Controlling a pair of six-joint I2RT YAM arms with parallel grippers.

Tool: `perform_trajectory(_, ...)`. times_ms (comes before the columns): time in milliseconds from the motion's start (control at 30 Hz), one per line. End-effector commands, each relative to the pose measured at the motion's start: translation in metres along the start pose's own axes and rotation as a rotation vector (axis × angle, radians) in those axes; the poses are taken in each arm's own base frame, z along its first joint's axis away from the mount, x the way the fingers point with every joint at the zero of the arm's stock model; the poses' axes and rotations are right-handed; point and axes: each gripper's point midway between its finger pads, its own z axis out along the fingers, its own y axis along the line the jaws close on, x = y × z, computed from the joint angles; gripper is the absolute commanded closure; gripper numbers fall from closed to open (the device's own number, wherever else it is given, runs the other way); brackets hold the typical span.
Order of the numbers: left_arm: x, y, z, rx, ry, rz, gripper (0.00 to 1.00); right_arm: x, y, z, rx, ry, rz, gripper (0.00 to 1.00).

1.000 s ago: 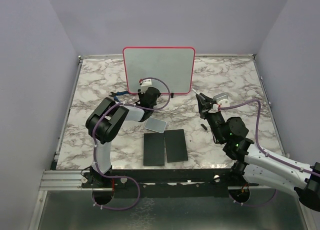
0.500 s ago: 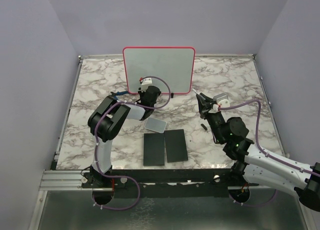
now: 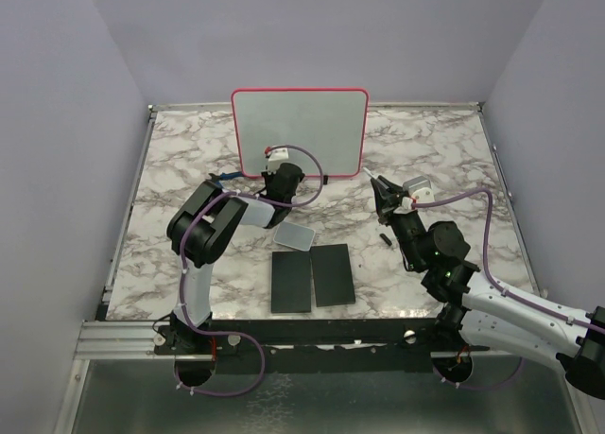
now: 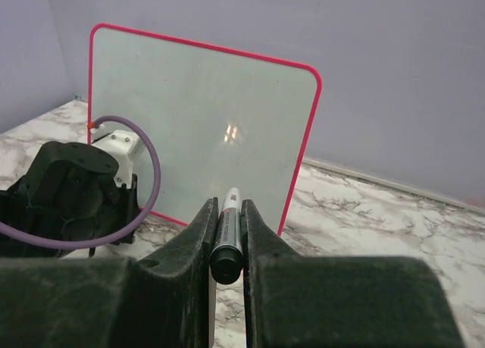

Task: Write a sentence on the whiteboard
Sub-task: Move the whiteboard to the center of the board.

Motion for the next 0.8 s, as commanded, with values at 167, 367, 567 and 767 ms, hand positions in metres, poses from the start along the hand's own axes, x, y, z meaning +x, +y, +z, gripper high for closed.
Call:
perform_trajectory(167,0.037,0.021,-0.013,-0.019,0.066,0.074,1.0,0.002,-0.004,-0.001,0.018,-0.005,-0.007,0.99)
perform_trajectory(367,0.046,0.018,-0.028,0.011,0.061,0.111,1.0,0.001,-0.004,-0.001,0.016,-0.006,-0.006,0.99)
perform_trajectory(567,0.057,0.016,-0.051,0.024,0.061,0.133,1.0,0.001,-0.003,-0.001,0.013,-0.008,-0.002,0.99)
perform_trajectory(767,0.073,0.008,-0.073,0.055,0.075,0.125,1.0,0.0,-0.003,-0.002,0.009,-0.012,0.003,0.99)
